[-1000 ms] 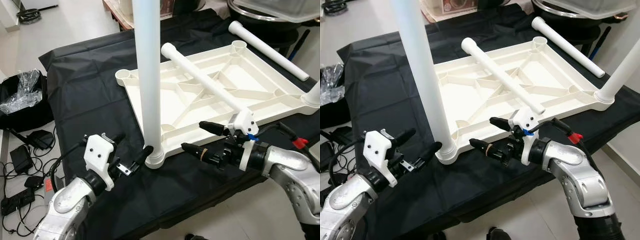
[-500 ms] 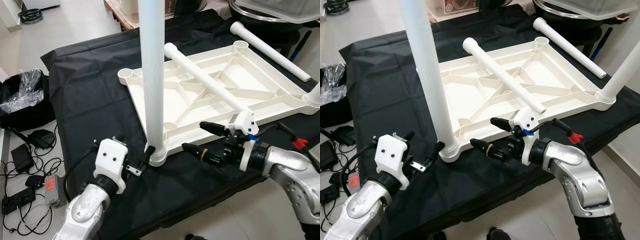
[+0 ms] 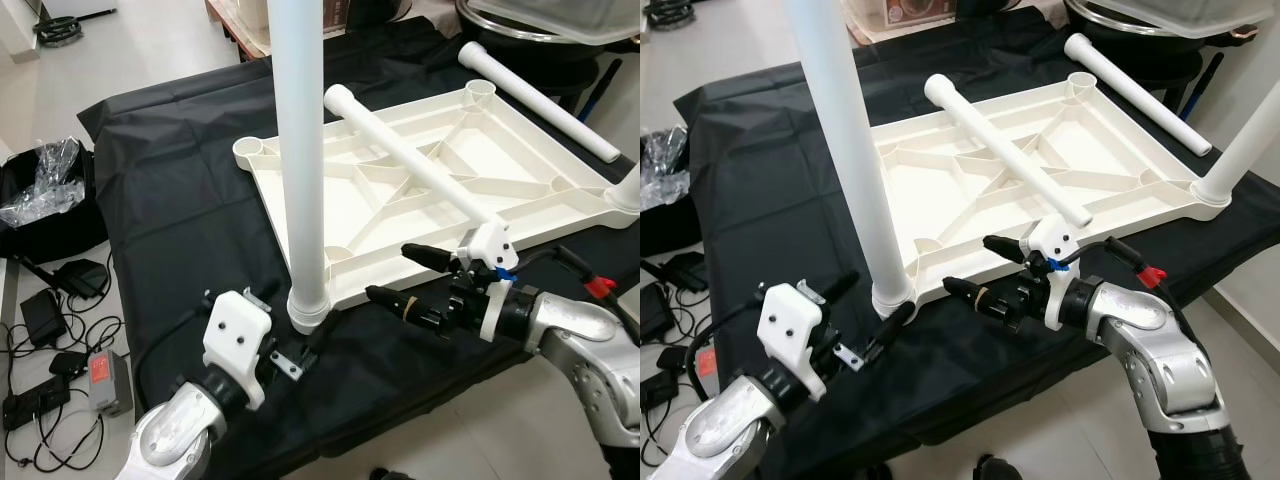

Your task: Building children table

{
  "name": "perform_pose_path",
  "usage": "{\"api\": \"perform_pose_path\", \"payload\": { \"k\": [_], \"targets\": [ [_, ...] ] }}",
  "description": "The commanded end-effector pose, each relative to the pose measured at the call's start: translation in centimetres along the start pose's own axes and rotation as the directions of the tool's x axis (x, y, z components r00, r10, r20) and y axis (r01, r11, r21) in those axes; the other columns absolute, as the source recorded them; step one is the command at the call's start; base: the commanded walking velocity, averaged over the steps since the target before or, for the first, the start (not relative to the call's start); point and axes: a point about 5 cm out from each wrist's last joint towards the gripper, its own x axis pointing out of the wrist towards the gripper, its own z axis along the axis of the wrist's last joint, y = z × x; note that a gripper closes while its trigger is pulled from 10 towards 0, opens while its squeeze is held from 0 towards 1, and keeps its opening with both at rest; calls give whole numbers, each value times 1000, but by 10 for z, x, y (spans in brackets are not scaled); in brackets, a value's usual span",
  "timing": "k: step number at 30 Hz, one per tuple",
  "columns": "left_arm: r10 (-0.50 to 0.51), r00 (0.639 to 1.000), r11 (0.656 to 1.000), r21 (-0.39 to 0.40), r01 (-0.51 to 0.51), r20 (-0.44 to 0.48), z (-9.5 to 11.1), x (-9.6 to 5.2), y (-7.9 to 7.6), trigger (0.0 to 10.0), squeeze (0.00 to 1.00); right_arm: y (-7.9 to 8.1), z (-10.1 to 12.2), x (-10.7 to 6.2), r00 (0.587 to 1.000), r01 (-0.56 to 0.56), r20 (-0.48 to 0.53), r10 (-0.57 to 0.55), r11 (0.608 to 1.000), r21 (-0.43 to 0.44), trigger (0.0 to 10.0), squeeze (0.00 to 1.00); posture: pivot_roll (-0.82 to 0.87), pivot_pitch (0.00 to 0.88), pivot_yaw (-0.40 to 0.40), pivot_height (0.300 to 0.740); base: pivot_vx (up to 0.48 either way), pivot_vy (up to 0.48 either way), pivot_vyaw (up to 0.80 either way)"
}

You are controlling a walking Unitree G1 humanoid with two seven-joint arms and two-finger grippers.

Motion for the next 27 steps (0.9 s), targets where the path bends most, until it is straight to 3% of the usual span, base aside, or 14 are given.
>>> {"api": "perform_pose_path", "payload": {
  "k": [1,3,6,13,14,15,16,27],
  "targets": [
    [35,999,999,24,-34,-26,-5,1,2,10000,0,2,-1,2,1000,-12,-8,12,1000,-11,10000,0,-12,187,16,740,0,0,0],
    [90,996,995,47,-88,-25,-4,11,5,10000,0,1,0,2,1000,-11,-6,11,1000,-13,10000,0,-19,186,17,740,0,0,0],
    [99,995,994,50,-98,-25,-4,15,5,10000,0,1,1,2,1000,-11,-5,11,1000,-14,10000,0,-19,186,17,740,0,0,0],
    [54,999,999,2,-54,-3,-1,24,-7,10000,0,2,0,2,1000,-9,-4,9,1000,-16,10000,0,-25,185,20,740,0,0,0],
    [42,999,999,-6,-42,0,-1,26,-10,6549,0,2,0,2,1000,-8,-4,8,1000,-15,10000,0,-28,184,22,740,0,0,0],
    [42,999,999,-6,-42,0,-1,26,-10,6549,0,2,0,2,1000,-8,-4,8,1000,-15,10000,0,-28,184,22,740,0,0,0],
    [37,999,999,-11,-37,-2,-2,27,-12,0,0,2,0,2,1000,-5,-3,5,1000,-16,10000,0,-31,184,23,740,0,0,0],
    [32,999,998,-57,-31,16,-8,25,4,0,0,1,0,1,1000,2,-6,-2,1000,-21,10000,0,-32,181,22,740,0,0,0]
  ]
}}
